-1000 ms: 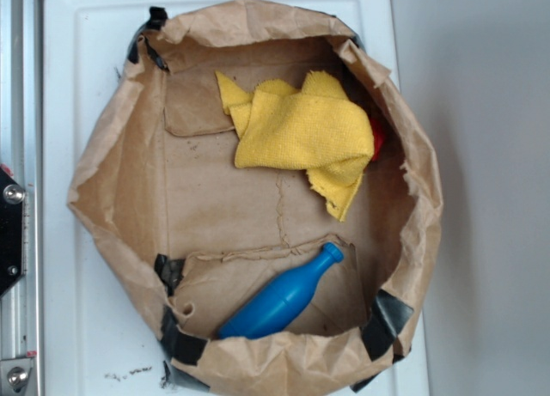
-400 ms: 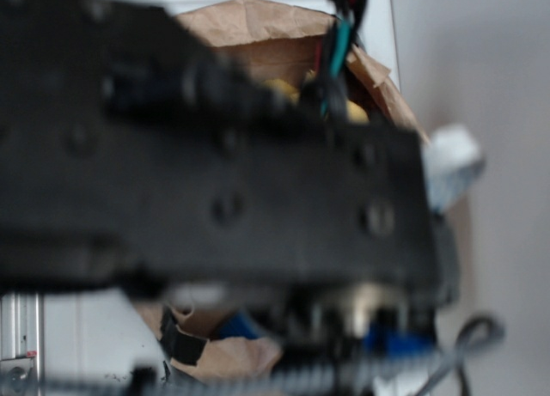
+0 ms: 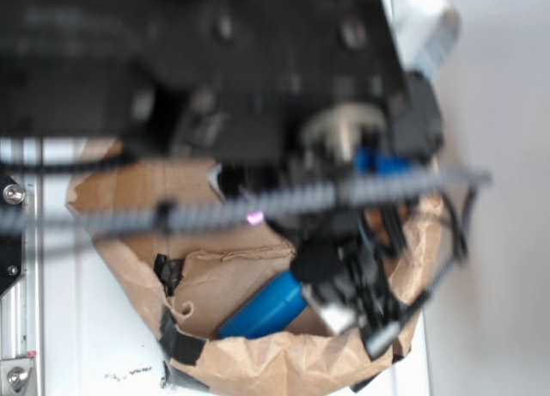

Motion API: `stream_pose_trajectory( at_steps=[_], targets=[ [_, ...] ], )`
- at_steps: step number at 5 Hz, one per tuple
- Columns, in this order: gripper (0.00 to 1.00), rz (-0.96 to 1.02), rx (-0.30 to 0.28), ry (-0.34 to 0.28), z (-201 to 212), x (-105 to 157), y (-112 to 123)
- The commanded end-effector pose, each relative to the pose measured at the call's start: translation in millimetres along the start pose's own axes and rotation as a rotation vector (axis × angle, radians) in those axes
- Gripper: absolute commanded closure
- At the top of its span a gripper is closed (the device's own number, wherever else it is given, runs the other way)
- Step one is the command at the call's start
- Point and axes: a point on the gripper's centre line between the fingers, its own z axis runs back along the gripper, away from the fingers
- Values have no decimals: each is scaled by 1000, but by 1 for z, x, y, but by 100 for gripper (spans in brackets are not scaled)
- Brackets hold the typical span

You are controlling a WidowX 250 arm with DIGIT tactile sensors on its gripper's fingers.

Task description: Grab the blue bottle.

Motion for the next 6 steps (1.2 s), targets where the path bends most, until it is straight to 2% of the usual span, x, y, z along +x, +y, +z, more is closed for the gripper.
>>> stream_pose_trajectory(
  at_steps=[1,2,3,4,5,6],
  targets=[
    [0,-43,78,-22,2,13,2],
    [0,-43,78,-22,2,13,2],
    [0,-61,94,86,-12,-3,17],
    [0,-87,188,46,-51,-24,10],
    [0,-129,211,-34,-75,-46,10],
    [0,-122,161,-47,-85,-55,-1]
  ],
)
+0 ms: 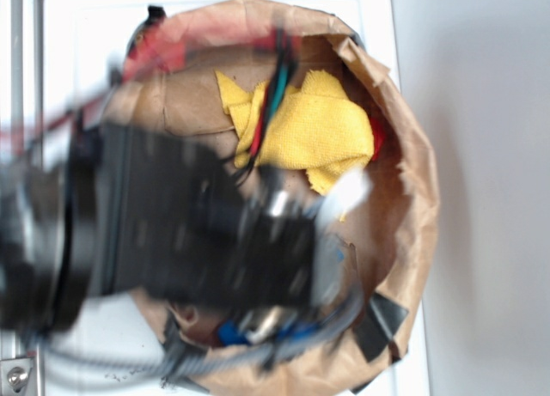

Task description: Grab the blue bottle.

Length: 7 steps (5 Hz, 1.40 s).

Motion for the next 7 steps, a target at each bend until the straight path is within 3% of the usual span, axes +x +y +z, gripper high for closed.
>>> stream_pose_trajectory(
  at_steps=[1,3,5,7],
  targets=[
    [0,28,-103,-83,14,14,-25],
    [0,161,-174,32,25,61,-26],
    [0,173,-78,-10,3,62,-32],
    [0,96,107,-26,-29,50,-21]
  ],
)
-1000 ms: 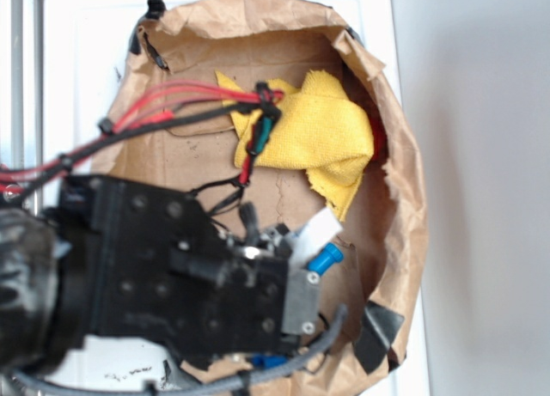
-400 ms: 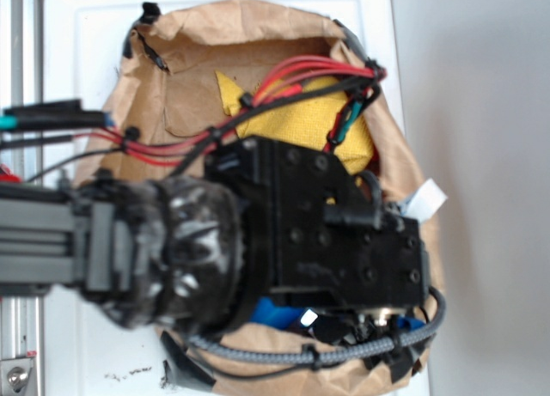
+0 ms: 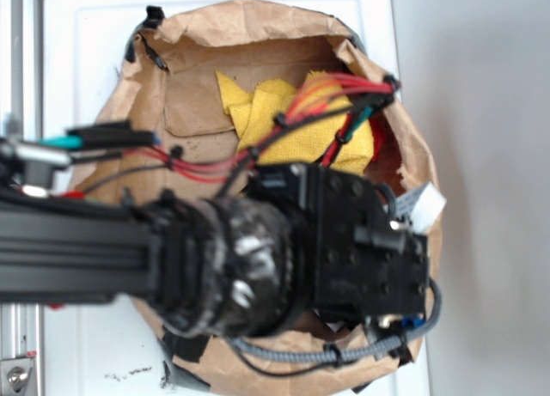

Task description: Grab the blue bottle.

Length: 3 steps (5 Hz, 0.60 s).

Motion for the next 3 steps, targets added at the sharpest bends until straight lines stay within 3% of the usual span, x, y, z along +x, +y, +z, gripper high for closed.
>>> stream_pose_trajectory(
  at_steps=[1,2,3],
  targets=[
    [88,13,57,-62,7,4,11],
    [100,12,29,-118,8,7,8],
    [100,19,-4,-181,9,13,5]
  ],
)
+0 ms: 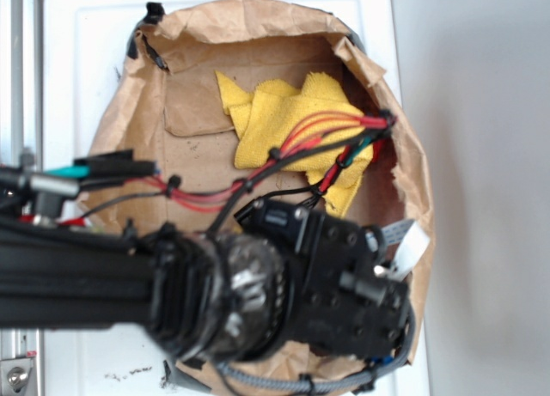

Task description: Grab the blue bottle.

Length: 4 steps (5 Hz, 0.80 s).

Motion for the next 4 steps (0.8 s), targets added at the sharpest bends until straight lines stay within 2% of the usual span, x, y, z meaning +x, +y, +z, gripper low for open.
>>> stream_pose_trajectory(
  at_steps=[1,2,3,4],
  targets=[
    [100,20,-128,33,45,22,20],
    [100,68,-186,50,67,40,25],
    [100,212,-234,72,95,74,36],
    [100,275,-252,56,119,93,55]
  ],
)
